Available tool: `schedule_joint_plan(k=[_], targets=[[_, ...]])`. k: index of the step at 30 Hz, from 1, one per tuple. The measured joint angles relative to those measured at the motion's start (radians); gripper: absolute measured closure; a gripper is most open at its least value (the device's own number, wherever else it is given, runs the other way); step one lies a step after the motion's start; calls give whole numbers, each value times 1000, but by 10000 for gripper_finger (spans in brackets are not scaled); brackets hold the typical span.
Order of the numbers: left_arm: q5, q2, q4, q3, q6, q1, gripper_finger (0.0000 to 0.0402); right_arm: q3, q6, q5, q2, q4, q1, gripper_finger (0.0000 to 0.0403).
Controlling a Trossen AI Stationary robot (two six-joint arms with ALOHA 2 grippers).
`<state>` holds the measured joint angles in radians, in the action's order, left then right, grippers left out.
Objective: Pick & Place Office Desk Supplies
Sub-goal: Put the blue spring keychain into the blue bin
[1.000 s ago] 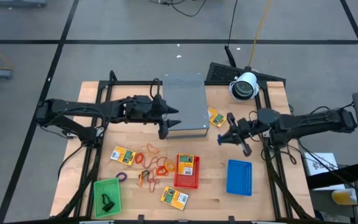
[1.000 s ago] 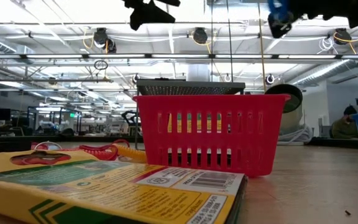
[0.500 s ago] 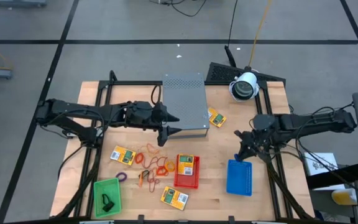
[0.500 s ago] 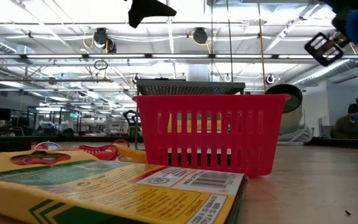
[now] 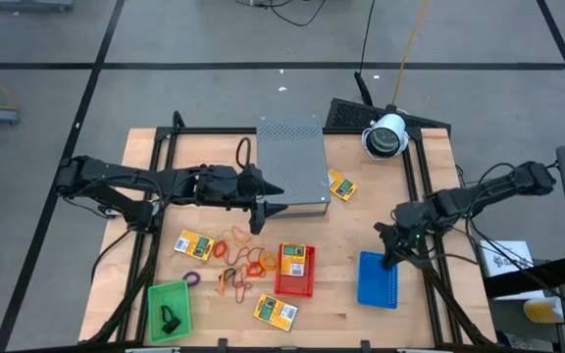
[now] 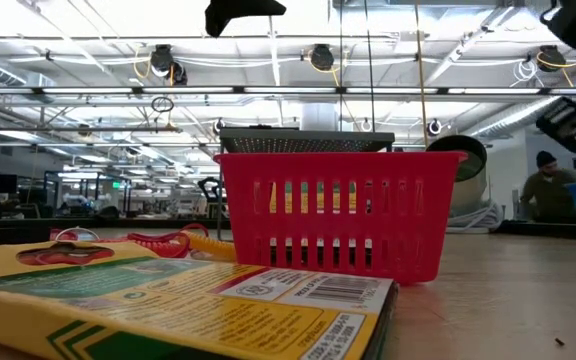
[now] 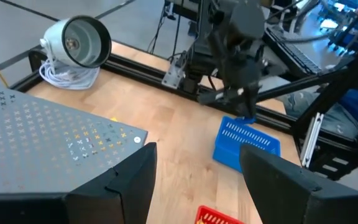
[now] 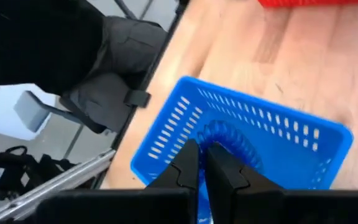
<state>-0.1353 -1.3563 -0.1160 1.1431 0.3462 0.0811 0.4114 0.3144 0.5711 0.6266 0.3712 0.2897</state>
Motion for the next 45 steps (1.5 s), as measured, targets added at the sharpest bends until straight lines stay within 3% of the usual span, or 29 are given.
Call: schedule_joint_plan(k=[8,21,35,45], targets=[[-23,0,9,0,-24,-4,163,-109,87,-24,0,-143,7,391],[-50,0,9,0,-26,-4,163,-240,252,-19,0,-406,7,328],[-50,0,8,0,-23,-4,163,-240,287,13,0,-412,7,259],[-50,0,8,0,-27,-4,163,-240,335,111,0,-397,7,235]])
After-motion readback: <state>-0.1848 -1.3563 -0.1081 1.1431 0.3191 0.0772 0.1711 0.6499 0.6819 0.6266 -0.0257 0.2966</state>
